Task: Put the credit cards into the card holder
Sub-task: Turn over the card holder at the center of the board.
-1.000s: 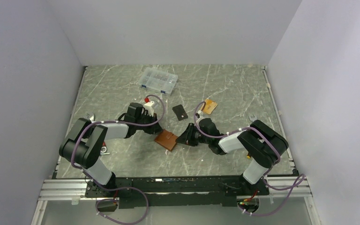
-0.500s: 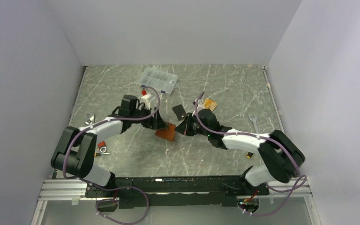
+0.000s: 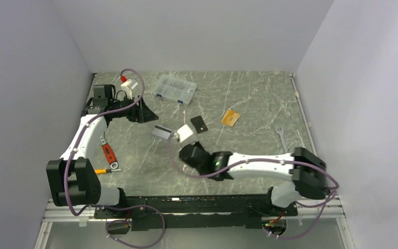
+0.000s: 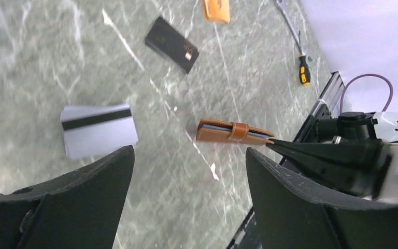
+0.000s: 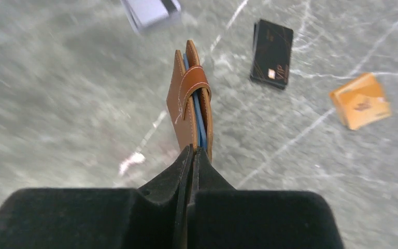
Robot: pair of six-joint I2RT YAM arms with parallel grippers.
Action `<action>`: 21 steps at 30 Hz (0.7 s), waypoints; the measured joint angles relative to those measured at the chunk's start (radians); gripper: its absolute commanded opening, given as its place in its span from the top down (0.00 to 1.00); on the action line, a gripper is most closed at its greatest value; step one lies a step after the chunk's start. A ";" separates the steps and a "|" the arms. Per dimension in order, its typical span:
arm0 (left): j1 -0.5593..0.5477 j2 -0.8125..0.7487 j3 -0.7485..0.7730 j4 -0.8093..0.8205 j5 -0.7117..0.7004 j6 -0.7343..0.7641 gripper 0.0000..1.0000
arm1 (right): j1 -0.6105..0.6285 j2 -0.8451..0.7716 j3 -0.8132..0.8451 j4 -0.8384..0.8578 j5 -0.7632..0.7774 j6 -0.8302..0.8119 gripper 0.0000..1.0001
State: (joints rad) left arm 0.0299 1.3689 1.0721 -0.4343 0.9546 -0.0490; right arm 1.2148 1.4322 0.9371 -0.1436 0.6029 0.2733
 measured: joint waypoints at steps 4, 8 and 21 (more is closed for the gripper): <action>0.045 -0.002 0.002 -0.127 0.000 0.059 0.16 | 0.137 0.164 0.028 -0.056 0.247 -0.115 1.00; 0.057 -0.041 0.002 -0.198 -0.007 0.088 0.16 | 0.224 0.295 0.032 -0.061 0.441 -0.239 1.00; 0.059 -0.121 0.022 -0.245 -0.032 0.101 0.11 | 0.362 0.438 0.117 -0.145 0.390 -0.213 0.73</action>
State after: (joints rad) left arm 0.0887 1.2476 1.0943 -0.6796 0.9226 0.0517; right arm 1.5768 1.8702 1.0542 -0.2886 0.9932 0.0605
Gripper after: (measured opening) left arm 0.861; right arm 0.139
